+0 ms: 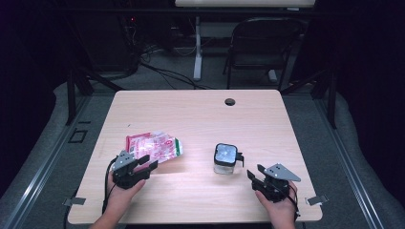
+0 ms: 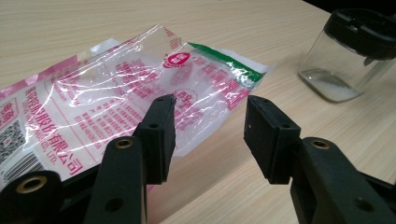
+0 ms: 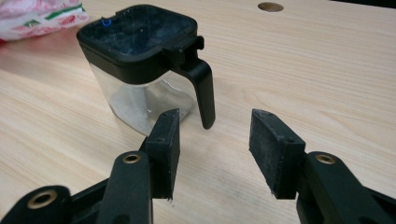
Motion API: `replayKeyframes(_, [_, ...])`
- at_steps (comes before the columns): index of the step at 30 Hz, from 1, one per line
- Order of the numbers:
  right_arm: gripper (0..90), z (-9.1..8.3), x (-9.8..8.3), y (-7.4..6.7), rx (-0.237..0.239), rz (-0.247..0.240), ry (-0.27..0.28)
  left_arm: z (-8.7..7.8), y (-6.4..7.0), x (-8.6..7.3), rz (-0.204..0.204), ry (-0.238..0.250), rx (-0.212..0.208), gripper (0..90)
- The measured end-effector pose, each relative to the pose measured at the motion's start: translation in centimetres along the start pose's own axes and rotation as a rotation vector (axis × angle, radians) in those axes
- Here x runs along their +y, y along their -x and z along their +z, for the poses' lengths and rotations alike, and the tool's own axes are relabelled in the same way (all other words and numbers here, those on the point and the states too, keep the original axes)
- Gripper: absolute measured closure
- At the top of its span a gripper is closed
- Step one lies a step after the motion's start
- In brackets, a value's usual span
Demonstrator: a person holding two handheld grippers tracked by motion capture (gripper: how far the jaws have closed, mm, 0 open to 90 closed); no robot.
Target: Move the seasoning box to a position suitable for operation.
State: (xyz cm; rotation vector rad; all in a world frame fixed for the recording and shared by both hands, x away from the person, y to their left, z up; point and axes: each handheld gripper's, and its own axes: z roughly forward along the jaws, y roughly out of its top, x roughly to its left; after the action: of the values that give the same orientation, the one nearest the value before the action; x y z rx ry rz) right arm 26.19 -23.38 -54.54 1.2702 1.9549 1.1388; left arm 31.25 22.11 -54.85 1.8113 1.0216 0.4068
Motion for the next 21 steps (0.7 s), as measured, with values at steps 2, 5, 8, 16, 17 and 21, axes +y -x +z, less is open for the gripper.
replayKeyframes(2, [53.2, -0.1, 0.0, 0.0, -0.005, -0.004, 0.003, 0.1, 0.0, 0.0, -0.004, 0.004, -0.003, 53.5])
replayKeyframes(5, [53.8, -0.2, -0.1, 0.0, -0.012, 0.001, 0.005, 0.3, 0.0, 0.1, 0.001, -0.001, -0.011, 54.1])
replayKeyframes(8, [54.5, 0.1, 0.0, -0.1, -0.016, -0.002, -0.002, 0.2, 0.1, 0.0, -0.004, 0.0, -0.019, 54.1])
replayKeyframes(16, [55.9, 1.6, 0.6, -0.8, -0.002, -0.038, -0.011, -0.7, 0.1, -0.6, -0.012, 0.0, -0.009, 54.0])
replayKeyframes(17, [56.2, 1.7, 0.6, -0.8, -0.001, -0.042, -0.013, -0.7, 0.1, -0.6, -0.012, 0.0, -0.009, 54.0])
replayKeyframes(21, [57.2, 2.5, 0.8, -0.9, -0.01, -0.045, -0.029, -1.2, 0.0, -0.8, -0.008, -0.002, -0.004, 53.9])
